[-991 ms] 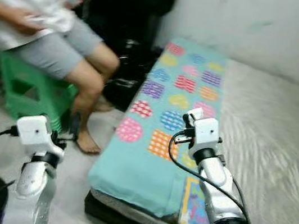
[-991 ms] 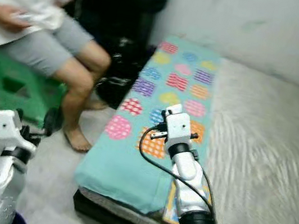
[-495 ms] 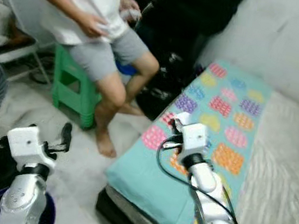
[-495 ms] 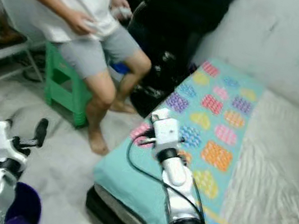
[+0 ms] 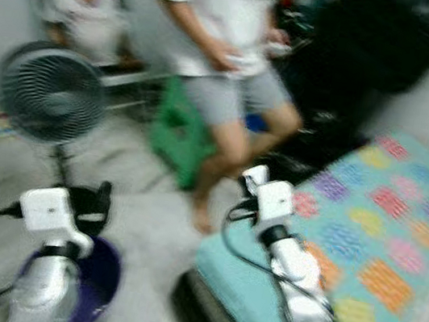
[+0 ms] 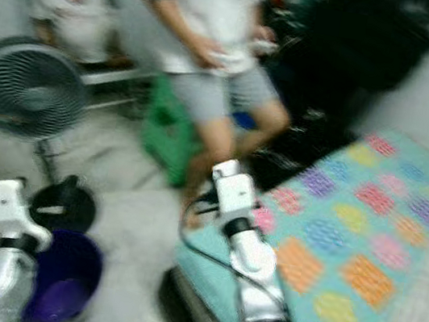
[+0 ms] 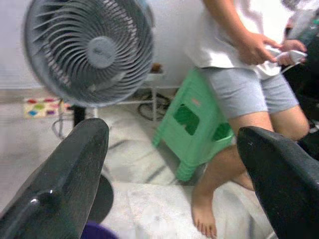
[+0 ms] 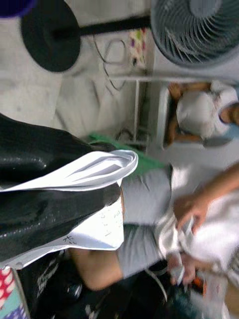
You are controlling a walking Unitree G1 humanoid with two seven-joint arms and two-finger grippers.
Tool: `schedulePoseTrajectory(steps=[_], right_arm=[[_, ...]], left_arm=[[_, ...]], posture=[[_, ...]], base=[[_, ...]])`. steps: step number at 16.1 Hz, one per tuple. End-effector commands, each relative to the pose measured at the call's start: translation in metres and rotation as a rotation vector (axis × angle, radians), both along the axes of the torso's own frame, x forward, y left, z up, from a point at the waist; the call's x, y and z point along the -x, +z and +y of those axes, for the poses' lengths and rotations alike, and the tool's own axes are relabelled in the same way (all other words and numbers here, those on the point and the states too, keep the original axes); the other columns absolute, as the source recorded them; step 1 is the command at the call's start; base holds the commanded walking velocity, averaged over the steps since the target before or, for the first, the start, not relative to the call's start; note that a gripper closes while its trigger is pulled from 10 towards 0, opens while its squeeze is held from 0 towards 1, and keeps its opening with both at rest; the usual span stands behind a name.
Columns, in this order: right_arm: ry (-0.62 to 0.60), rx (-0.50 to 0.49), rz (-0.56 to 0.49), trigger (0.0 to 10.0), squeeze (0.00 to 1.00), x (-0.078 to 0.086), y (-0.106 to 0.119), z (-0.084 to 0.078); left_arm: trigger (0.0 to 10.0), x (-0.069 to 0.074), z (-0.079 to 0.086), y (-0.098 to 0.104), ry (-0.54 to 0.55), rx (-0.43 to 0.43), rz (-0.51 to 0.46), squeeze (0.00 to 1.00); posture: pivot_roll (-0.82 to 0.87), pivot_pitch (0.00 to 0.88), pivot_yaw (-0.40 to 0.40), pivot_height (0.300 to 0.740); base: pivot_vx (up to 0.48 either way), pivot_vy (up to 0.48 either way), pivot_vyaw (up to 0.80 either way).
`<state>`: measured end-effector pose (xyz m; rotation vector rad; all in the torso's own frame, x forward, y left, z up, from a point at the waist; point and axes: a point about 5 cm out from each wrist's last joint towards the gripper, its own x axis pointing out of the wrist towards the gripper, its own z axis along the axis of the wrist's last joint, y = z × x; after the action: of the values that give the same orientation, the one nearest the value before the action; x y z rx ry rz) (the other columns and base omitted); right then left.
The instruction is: Clean up the room
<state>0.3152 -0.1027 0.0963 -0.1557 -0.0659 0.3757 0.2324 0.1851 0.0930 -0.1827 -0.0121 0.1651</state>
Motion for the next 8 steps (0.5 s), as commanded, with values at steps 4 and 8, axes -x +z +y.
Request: schedulePoseTrajectory(steps=[4,8], right_arm=[[0.0,-0.034,-0.013,10.0,0.0,-0.0016,0.0062,0.0004],[0.003,-0.054,-0.016,10.0,0.0,-0.0039,0.0079,0.0048]], left_arm=[[10.0,0.0025,-0.0004,0.0029,0.007,-0.011,-0.005,0.0],[10.0,0.0002,-0.0012,0.005,-0.004,-0.019,-0.008,0.0]], posture=[[0.06,0.034,-0.144,0.74],[0.07,0.028,-0.129,0.74]], base=[[0.0,0.0,0.6],[0.0,0.0,0.0]])
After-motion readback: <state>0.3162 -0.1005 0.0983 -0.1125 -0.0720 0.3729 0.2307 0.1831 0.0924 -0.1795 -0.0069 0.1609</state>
